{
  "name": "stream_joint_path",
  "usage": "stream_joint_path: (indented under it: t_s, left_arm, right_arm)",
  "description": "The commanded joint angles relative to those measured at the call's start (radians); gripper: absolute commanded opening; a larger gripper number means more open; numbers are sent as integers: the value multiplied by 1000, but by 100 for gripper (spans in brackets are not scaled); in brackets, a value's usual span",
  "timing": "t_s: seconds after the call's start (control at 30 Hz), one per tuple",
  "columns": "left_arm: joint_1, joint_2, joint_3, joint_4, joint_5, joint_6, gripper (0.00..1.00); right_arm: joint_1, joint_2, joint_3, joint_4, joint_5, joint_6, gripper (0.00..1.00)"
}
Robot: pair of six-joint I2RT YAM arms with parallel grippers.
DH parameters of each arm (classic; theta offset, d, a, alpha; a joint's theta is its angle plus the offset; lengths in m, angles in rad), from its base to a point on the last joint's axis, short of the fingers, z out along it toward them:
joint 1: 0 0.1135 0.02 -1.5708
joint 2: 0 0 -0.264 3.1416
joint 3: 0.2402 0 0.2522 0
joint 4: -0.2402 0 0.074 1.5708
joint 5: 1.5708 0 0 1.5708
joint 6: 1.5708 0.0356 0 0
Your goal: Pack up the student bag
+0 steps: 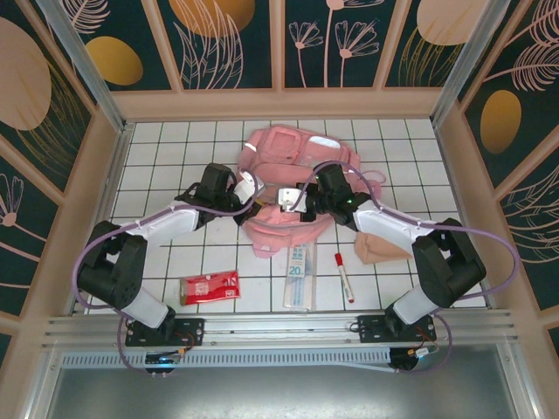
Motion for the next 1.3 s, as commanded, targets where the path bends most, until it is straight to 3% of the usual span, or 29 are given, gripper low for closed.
stream_joint_path:
  t_s: [0.0,0.13,0.33,0.37,0.43,0.47,0.57,0.77,0.87,1.03,1.17,1.27]
  left_arm:
    - [3,-62,-46,94,-88,76,0]
    - [35,-93,-67,79,-142,113,0]
    - [43,-113,-81,34,-46,251,0]
    - [43,-113,-83,36,-27,269,3]
    - [43,-106,-78,62,-34,268,28]
    - [44,-99,-78,91,-63,252,35]
    - [43,-74,-65,140,-112,245,38]
    - [43,-57,-35,84,-102,278,40]
    - [43,-87,-52,91,-80,235,41]
    - [43,-145,-102,101,-38,174,61]
    - [43,-163,-112,75,-11,171,62]
    - [43,-161,-114,55,-11,198,61]
  right_arm:
    - [40,-33,-12,31,-97,-54,0]
    - [27,-47,-21,37,-88,-60,0]
    - [20,-57,-20,69,-106,-40,0]
    - [20,-56,-22,74,-102,-36,0]
    - [21,-55,-28,86,-96,-25,0]
    - [21,-53,-34,90,-86,-22,10]
    - [16,-54,-53,85,-35,-39,42]
    - [-33,-54,-72,-24,98,-204,67]
    - [-41,-25,-31,-90,108,-210,68]
    - [-17,63,34,-157,96,-161,73]
    - [-1,118,59,-177,90,-136,74]
    - [15,144,45,-94,213,-140,66]
